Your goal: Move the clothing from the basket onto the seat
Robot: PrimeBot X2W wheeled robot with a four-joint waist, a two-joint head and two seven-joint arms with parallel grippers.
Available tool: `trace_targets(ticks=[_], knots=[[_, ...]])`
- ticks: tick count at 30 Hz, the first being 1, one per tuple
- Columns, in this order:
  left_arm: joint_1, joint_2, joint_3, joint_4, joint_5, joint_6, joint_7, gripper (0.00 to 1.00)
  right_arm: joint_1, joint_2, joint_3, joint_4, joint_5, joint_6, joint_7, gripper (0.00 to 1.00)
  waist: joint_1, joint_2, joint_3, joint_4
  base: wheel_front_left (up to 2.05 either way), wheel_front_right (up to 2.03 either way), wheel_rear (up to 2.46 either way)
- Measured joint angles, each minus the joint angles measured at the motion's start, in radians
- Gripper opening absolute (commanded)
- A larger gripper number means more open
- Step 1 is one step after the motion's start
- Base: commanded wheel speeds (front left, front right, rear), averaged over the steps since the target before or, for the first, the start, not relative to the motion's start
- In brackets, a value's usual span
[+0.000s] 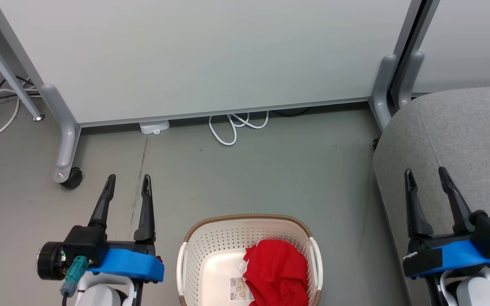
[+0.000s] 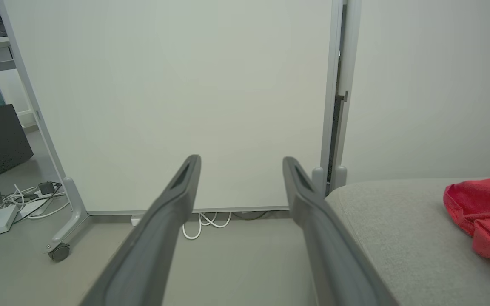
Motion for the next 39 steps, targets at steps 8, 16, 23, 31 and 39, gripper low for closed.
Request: trace_targets(ticks=[8, 16, 23, 31, 39], knots=[[0.041, -0.021, 0.031, 0.002, 0.03, -0.027, 0.0, 1.0, 0.062, 0.01, -0.029, -0.008, 0.012, 0.0, 0.0, 1.0, 0.0, 0.0, -0.018, 0.006, 0.0, 0.0, 0.0], [0.051, -0.034, 0.049, 0.008, 0.041, -0.042, 0.0, 1.0, 0.078, 0.013, -0.026, -0.011, 0.029, 0.0, 0.0, 1.0, 0.0001, 0.0, -0.023, 0.01, 0.0, 0.0, 0.0], [0.051, -0.038, 0.058, 0.013, 0.052, -0.047, 0.0, 1.0, 0.08, 0.013, -0.02, -0.009, 0.041, 0.0, 0.0, 1.0, 0.0002, 0.0, -0.031, 0.011, 0.0, 0.0, 0.0], [0.049, -0.04, 0.058, 0.021, 0.062, -0.051, 0.0, 1.0, 0.081, 0.013, -0.014, -0.005, 0.048, 0.0, 0.0, 1.0, 0.0002, 0.0, -0.036, 0.005, 0.0, 0.0, 0.0], [-0.026, -0.038, -0.007, 0.072, 0.072, -0.056, 0.0, 1.0, 0.068, 0.013, 0.003, -0.005, 0.049, 0.0, 0.0, 1.0, 0.0002, 0.0, -0.014, -0.013, 0.0, 0.0, 0.0]])
